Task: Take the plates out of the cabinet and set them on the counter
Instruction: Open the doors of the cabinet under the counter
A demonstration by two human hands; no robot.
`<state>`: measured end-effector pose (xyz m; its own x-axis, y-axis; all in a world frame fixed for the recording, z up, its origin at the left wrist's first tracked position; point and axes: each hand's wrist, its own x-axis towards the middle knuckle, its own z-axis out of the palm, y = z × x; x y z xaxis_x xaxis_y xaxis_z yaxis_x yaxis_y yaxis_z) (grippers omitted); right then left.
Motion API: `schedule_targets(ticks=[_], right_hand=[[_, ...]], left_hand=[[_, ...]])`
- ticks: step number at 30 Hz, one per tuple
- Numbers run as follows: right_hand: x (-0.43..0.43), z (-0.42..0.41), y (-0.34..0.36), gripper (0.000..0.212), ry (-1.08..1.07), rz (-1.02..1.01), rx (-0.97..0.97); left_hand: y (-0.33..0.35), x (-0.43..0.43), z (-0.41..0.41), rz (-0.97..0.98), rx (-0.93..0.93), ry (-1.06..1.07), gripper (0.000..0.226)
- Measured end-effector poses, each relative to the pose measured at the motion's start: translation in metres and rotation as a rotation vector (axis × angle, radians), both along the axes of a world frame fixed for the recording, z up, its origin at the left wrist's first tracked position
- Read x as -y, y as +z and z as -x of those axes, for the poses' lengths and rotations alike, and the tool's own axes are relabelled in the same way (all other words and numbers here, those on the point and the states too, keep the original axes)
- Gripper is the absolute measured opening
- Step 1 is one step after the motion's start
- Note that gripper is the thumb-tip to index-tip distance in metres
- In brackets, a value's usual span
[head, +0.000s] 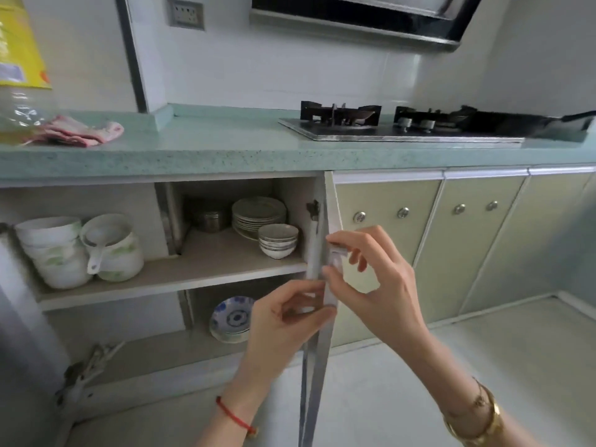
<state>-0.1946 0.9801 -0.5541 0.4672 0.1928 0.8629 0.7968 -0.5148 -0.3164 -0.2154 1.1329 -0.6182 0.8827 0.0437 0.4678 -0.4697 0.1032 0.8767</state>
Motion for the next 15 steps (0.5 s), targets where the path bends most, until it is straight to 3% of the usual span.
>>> schedule_targets(ticks=[4,7,15], right_hand=[[0.045,0.009,-0.004,0.031,-0.119,-0.066,0.016],[0.072,0.011,-0.006,0.036,-0.175,-0.23,-0.048],[0.119,0.002,-0.002,0.019,-0.357,-0.346,-0.087]], left_hand=[[-0.006,0.06,0.0,-0.007,0.066,0.043,0.031],[-0.008,0.101,-0.004,0.001,0.102,0.097,0.029],[0.0,0.178,-0.022,0.078,-0.019,0.164,0.023]])
